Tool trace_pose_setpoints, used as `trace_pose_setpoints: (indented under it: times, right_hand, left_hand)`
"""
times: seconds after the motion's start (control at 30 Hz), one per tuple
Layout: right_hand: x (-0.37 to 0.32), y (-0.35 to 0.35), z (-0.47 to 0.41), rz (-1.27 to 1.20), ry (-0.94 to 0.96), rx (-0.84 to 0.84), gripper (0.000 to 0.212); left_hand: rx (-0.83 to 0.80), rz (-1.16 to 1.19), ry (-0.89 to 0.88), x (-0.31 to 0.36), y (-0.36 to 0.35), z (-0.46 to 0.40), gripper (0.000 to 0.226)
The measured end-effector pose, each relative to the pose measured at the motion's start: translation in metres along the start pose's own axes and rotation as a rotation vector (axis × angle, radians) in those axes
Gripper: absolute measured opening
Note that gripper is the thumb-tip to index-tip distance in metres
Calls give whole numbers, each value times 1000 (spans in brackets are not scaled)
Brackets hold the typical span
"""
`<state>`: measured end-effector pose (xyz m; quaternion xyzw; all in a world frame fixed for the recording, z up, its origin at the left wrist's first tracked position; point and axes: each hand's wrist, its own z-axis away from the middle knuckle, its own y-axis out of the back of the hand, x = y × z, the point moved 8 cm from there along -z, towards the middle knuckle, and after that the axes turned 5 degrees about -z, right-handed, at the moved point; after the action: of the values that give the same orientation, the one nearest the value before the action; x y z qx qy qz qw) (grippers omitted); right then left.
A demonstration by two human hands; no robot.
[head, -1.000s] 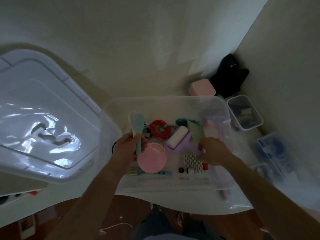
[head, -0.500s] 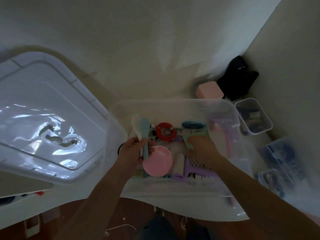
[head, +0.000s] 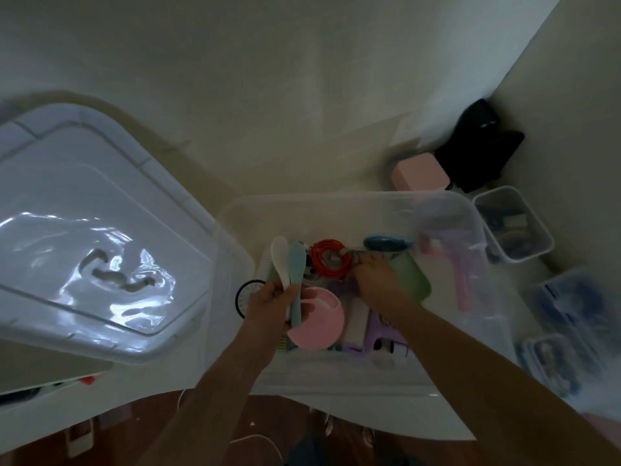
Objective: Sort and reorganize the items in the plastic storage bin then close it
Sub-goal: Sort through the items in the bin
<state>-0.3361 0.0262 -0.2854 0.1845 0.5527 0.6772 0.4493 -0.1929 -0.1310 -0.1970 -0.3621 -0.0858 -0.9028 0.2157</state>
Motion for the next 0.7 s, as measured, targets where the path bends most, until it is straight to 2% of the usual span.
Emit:
trace_pose_setpoints:
  times: [0.07, 0.1, 0.13, 0.23, 0.33, 0.43, 0.53, 0.6, 0.7]
  right_hand:
    - [2, 22, 9, -150, -8, 61, 21]
    - [4, 36, 17, -253, -31, 103, 14]
    - [7, 48, 23, -360, -69, 129, 4]
    - [12, 80, 45, -651, -210, 236, 1]
    - [2, 110, 70, -892, -311, 327, 16]
    - [-18, 118, 89, -1142, -333, 311, 23]
    - [-25, 123, 106, -1176, -339, 339, 28]
    - [-17, 130, 123, -1128, -374, 391, 15]
    - [5, 132, 155, -1200, -495, 460, 5]
  left_hand:
    - [10, 8, 10, 0, 0, -1, 20]
    - [18, 8, 15, 0, 1, -1, 20]
    - [25, 13, 18, 1, 0, -1, 21]
    - [9, 10, 6, 7, -9, 2, 23]
    - [-48, 15, -1, 12, -29, 9, 22]
    - [-96, -17, -17, 20, -56, 22, 14]
    - [-137, -55, -35, 24, -84, 36, 14]
    - [-200, -90, -76, 25, -104, 47, 22]
    - [-252, -90, -112, 22, -132, 67, 24]
